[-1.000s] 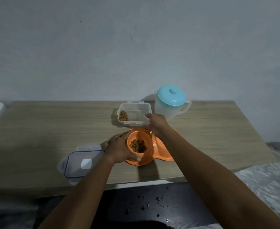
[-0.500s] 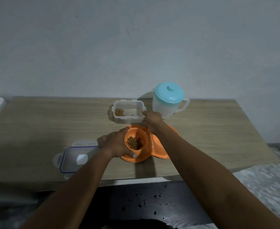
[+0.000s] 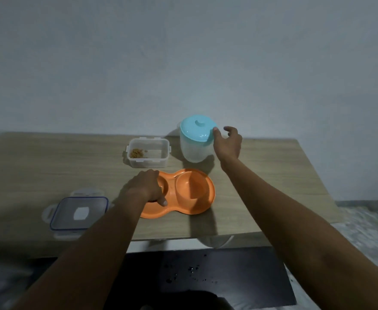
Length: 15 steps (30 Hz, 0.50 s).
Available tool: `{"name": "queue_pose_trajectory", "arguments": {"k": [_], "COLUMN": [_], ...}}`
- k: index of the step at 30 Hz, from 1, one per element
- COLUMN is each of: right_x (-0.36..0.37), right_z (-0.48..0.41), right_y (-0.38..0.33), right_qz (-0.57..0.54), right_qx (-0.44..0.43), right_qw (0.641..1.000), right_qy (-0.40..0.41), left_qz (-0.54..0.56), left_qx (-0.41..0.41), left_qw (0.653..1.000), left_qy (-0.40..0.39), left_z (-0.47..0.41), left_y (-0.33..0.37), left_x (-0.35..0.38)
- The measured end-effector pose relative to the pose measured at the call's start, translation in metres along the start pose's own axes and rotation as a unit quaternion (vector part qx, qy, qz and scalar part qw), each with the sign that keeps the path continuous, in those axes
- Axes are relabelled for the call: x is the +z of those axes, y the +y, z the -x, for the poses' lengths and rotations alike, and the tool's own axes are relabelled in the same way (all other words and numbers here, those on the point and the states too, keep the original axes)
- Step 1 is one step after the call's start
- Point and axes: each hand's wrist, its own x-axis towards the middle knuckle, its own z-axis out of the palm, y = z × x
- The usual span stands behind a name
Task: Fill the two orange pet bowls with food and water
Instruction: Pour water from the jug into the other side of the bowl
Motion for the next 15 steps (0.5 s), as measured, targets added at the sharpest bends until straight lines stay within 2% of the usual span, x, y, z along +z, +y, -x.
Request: {"name": "queue_pose_trajectory", "arguments": {"k": [3, 7, 12, 15], "right_x": [-0.005, -0.005, 0.001, -0.006], "right_z": [-0.020, -0.036, -0.032, -0.031], "right_y": [-0.004, 0.006, 0.013, 0.011], "right_qz": [0.015, 0.009, -0.099, -0.128], "right_qx": [0.026, 0.057, 0.102, 0.097], "right_qw": [0.993, 0.980, 0.976, 0.977], "right_qy": [-0.114, -0.191, -0.167, -0.139], "left_qz": [0.012, 0.024, 0.039, 0.038], "left_qx": [-0.029, -0.046, -0.053, -0.051], "left_qw": [1.000, 0.999, 0.998, 0.998], "left_qy": [0.002, 0.008, 0.016, 0.015], "left_z": [-0.001, -0.003, -0.004, -0.001], "left_y": [0.007, 0.011, 0.009, 0.009], "left_x": [0.004, 0.006, 0.009, 0.009]}}
